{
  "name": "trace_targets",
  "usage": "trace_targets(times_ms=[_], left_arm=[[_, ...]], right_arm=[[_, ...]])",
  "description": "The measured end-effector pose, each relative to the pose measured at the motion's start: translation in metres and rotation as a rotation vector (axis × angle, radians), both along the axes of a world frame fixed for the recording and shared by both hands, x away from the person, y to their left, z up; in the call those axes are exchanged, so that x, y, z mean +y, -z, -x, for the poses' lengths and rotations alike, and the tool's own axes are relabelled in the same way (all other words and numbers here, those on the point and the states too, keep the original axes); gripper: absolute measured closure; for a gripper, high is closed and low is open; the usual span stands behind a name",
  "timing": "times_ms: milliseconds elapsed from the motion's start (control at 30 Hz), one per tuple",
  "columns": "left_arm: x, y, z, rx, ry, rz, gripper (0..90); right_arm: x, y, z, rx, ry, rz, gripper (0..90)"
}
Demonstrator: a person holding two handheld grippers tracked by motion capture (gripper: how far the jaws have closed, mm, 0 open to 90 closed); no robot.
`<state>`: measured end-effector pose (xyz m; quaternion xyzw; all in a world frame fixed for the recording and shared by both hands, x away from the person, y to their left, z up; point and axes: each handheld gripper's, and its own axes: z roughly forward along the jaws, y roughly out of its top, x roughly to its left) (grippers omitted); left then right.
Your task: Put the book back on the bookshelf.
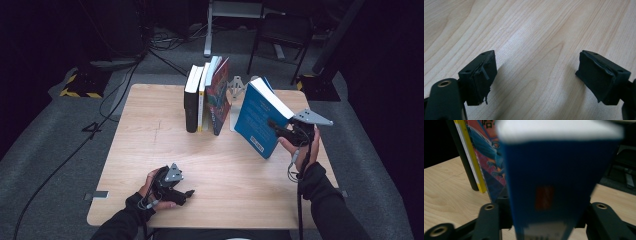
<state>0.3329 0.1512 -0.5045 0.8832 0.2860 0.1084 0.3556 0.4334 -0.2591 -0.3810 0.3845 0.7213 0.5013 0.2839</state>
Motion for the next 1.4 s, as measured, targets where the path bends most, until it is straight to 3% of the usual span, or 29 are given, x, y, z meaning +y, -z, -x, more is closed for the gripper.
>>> trace_targets(times_ms=[167,267,367,567,900,1400], left_arm=[[0.0,0.0,0.0,0.0,-0.001,0.001,16.1],[0.0,0.0,0.0,0.0,-0.001,0.0,16.1],[0.0,0.0,0.0,0.002,-0.004,0.003,16.0],[0.0,0.0,-0.001,0.001,0.0,0.002,16.0],[-0.001,0.0,-0.001,0.001,0.002,0.002,16.0],[-0.001,-0.001,-0.002,0.014,0.012,-0.011,16.0]], right_arm=[[-0.005,0.018,-0.002,0.027,0.001,-0.02,44.5],[-0.006,0.033,-0.006,0.049,-0.032,-0.046,48.0],[-0.004,0.039,-0.007,0.02,-0.063,-0.054,57.0],[0.002,0.032,-0.011,0.021,-0.043,-0.002,60.6],[0.018,0.011,-0.029,0.033,-0.024,0.022,60.9],[0.05,-0.021,-0.065,0.018,-0.014,0.087,60.9]])
